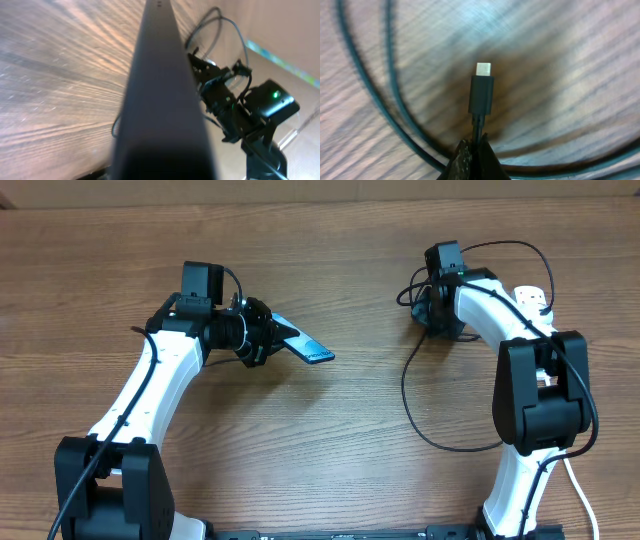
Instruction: Plug charger to phone and switch on socket
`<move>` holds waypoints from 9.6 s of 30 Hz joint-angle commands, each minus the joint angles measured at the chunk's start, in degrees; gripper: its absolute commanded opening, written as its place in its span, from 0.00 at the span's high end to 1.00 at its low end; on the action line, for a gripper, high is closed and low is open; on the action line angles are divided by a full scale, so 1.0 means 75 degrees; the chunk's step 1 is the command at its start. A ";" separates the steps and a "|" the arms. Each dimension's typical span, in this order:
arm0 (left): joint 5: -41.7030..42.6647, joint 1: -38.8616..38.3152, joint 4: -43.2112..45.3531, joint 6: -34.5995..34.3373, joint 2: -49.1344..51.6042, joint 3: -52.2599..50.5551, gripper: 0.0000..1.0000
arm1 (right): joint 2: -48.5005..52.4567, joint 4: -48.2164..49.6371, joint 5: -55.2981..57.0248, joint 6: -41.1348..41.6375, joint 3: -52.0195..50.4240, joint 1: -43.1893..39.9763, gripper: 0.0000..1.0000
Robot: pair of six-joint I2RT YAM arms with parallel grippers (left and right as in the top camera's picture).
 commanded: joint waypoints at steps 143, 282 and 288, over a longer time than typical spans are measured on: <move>0.5237 0.0061 1.1089 -0.4698 0.3136 0.0055 0.96 | -0.4112 -0.2620 -0.3520 -0.1422 0.0230 0.3442 0.96; 0.4899 -0.0026 1.2447 -0.3343 0.3139 0.0055 0.96 | -0.4042 -0.1556 -0.1288 -0.1798 -0.1035 0.4144 0.61; 0.4925 -0.0041 1.2450 -0.3258 0.3139 0.0055 0.96 | -0.4039 -0.1128 -0.1285 -0.1801 -0.1035 0.4144 0.81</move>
